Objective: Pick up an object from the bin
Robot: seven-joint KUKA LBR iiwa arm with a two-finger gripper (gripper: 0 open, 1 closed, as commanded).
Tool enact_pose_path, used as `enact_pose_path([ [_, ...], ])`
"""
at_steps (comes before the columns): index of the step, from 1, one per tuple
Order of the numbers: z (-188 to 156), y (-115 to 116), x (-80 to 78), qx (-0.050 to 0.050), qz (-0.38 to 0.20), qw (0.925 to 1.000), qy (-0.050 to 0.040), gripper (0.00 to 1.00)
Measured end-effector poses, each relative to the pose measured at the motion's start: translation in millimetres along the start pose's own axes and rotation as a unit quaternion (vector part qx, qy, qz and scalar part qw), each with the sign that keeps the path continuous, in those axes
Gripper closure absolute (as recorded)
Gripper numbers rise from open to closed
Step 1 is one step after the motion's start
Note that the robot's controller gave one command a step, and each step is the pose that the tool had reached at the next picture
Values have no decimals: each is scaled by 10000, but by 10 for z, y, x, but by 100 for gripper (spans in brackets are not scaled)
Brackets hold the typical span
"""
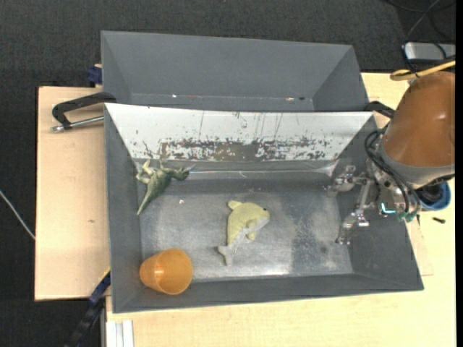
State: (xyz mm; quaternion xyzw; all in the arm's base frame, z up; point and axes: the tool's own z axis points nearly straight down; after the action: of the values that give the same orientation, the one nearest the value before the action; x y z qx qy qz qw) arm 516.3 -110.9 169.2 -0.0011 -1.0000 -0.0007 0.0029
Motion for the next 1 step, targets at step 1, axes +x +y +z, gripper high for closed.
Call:
enact_pose_path([
  [1, 378, 556, -337, -16, 393, 9992, -27, 0],
])
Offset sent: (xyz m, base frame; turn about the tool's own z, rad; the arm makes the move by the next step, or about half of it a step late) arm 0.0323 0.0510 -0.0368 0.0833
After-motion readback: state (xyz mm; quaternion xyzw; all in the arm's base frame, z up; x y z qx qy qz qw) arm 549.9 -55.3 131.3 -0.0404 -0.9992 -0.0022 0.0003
